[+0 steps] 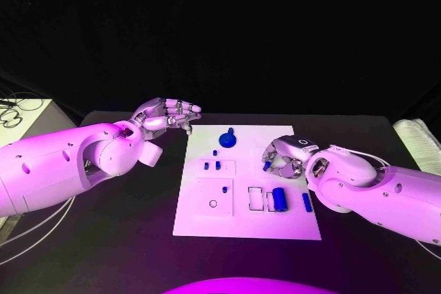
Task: Assemble the parts on the task board
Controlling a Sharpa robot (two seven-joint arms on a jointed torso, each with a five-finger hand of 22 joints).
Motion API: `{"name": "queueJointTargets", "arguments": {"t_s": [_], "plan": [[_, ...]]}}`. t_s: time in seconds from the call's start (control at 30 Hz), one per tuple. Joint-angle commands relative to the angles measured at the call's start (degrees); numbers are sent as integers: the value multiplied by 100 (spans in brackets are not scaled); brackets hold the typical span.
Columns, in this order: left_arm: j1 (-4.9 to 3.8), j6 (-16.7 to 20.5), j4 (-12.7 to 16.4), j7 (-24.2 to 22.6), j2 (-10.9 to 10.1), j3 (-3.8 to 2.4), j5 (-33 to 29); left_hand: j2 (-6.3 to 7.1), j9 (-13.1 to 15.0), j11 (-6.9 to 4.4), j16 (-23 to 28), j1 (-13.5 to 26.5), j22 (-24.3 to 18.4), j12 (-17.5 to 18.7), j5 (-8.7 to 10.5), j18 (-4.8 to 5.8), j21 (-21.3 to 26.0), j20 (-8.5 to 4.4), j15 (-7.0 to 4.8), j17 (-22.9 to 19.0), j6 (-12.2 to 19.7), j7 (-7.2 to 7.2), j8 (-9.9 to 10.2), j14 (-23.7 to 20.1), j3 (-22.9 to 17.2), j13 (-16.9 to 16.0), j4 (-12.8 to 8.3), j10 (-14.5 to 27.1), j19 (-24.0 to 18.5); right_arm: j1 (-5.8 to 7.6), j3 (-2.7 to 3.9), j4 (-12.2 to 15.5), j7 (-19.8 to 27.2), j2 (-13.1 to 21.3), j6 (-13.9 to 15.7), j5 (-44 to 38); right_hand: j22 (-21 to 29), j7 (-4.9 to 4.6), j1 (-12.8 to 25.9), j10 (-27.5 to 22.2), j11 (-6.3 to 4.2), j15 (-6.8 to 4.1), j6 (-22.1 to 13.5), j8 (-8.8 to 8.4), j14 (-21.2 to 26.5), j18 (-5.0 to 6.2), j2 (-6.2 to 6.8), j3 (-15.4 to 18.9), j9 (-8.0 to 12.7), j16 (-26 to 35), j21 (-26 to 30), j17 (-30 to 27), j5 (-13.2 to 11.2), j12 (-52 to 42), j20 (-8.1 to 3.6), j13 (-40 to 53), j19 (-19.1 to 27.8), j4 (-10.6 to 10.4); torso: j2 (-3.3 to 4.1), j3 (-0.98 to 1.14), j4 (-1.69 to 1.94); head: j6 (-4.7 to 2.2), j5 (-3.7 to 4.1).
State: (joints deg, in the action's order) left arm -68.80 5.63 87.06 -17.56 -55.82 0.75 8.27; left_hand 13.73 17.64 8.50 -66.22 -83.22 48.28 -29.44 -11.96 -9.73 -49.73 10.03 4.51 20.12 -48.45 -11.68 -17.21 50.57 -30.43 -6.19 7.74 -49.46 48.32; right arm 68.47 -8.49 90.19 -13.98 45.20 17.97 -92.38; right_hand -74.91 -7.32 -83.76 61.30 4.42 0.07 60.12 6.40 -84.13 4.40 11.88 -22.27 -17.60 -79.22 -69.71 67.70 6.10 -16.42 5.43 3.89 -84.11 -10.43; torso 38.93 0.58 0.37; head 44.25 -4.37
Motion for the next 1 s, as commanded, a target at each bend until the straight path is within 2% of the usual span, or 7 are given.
{"name": "queueJointTargets", "arguments": {"t_s": [0.03, 0.27, 0.4, 0.5, 0.7, 0.83, 1.0], "plan": [[-2, -83, 16, -18, 5, -3, -36, -49, -6, 5, 19, -2, -8, -2, 2, -80, 36, 8, 13, 9, 10, -14, -29, 11, 25, 1, 8, 24, 34, -9, -1, -29, -4, -32, -75, -80, -707, 1, 54, 120, -23, -53, 67, 31, -142, -80, 45, -150, -19, -18, -60, 3, -36, 56, -46, -5, -179, -17, -5, -2, -5, 7, 3], [-2, -80, 18, -13, 0, -3, -37, -49, -6, 5, 19, -2, -8, -2, 2, -80, 36, 8, 13, 9, 10, -14, -29, 11, 25, 1, 8, 24, 34, -34, -7, -98, -21, -83, -107, -91, -777, 24, 110, 417, -69, -90, 204, 101, -146, -106, 75, -518, -75, -9, -202, -3, -45, 185, -83, 13, -215, 33, -5, -2, -1, 18, 10], [-2, -78, 19, -9, -2, -3, -37, -63, -7, 3, 20, 3, -14, -9, 1, -81, 43, 9, 13, 11, 9, -13, -34, 12, 26, -1, 14, 18, 37, -53, -11, -110, -45, -109, -36, -110, -819, 62, 114, 620, -114, -134, 322, 179, -157, -120, 29, -740, -135, -24, -283, 30, -45, 242, -117, 37, -234, 121, -7, -4, -6, 28, 11], [-2, -78, 19, -6, -1, -3, -37, -67, -7, 2, 21, 1, -15, -11, 1, -81, 45, 9, 12, 12, 9, -12, -36, 12, 25, -2, 13, 16, 38, -69, -12, -105, -103, -121, 145, -150, -878, 109, 128, 806, -176, -178, 445, 278, -173, -140, -9, -948, -216, -50, -405, 80, -49, 269, -159, 83, -260, 236, -7, -5, -6, 30, 18], [-2, -81, 9, -5, 7, -3, -38, -67, -7, 2, 21, 1, -15, -11, 1, -81, 45, 9, 12, 12, 9, -12, -36, 12, 25, -2, 13, 16, 38, -86, -12, -1, -214, -61, 681, -193, -950, 103, 181, 1043, -217, -226, 524, 445, -190, -166, -90, -1224, -434, -87, -542, 155, -53, 356, -194, 202, -292, 551, -15, -5, -2, 33, 41], [-2, -82, -8, -7, 14, -3, -42, -67, -7, 2, 21, 1, -15, -11, 1, -81, 45, 9, 12, 12, 9, -12, -36, 12, 25, -2, 13, 16, 38, -82, 4, 135, -221, 13, 839, -163, -957, 98, 200, 1058, -215, -227, 519, 458, -193, -168, -91, -1250, -460, -95, -555, 171, -54, 374, -196, 216, -295, 585, -19, -6, -6, 33, 42], [-2, -74, -52, -11, 31, -3, -65, -77, -7, -1, 22, -10, -20, -17, 0, -83, 50, 7, 9, 14, 6, -10, -42, 12, 22, -4, 6, 10, 43, -2, 81, 473, -200, 176, 999, 37, -960, 91, 227, 1066, -211, -224, 510, 470, -193, -169, -83, -1272, -487, -95, -557, 171, -56, 397, -195, 230, -295, 618, -21, -6, -3, 36, 23]]}}
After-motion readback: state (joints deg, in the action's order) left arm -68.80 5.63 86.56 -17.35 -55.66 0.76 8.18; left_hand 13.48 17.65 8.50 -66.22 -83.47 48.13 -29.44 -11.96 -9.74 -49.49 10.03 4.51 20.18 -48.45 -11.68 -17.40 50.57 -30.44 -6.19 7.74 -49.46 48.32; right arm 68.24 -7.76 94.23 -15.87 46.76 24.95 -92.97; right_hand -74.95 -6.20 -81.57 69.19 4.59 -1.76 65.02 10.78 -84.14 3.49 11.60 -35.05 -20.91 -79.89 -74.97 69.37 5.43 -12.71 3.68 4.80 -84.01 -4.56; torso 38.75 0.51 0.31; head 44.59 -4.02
